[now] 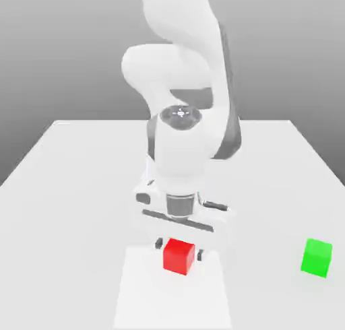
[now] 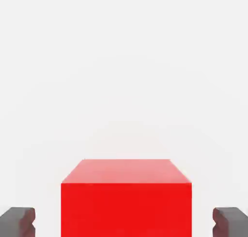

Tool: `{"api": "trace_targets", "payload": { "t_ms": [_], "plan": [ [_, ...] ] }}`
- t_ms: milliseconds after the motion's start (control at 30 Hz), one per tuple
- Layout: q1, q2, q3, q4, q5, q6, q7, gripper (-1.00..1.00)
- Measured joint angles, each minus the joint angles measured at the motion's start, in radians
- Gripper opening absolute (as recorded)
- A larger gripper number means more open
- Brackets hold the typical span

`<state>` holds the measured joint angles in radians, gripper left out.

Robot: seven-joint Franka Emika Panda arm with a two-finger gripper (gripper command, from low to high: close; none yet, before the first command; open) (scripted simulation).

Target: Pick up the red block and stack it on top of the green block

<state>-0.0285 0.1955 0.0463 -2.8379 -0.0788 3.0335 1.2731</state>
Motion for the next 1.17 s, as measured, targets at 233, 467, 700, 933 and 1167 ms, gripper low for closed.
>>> {"api": "trace_targets", "payload": {
  "t_ms": [233,467,700,933,1167],
  "plan": [
    [-0.015,-0.05,0.02,-0.007,0.017,-0.042,-0.011,-1.0],
    [0.044,-0.239,0.065,-0.006,0.091,-0.232,-0.044,-1.0],
    [0.26,-0.185,0.182,0.152,0.07,-0.338,0.084,-1.0],
    [0.427,-0.08,0.255,0.284,0.004,-0.369,0.224,-1.0],
    [0.465,0.046,0.203,0.296,-0.086,-0.26,0.292,1.0]
  ]
}}
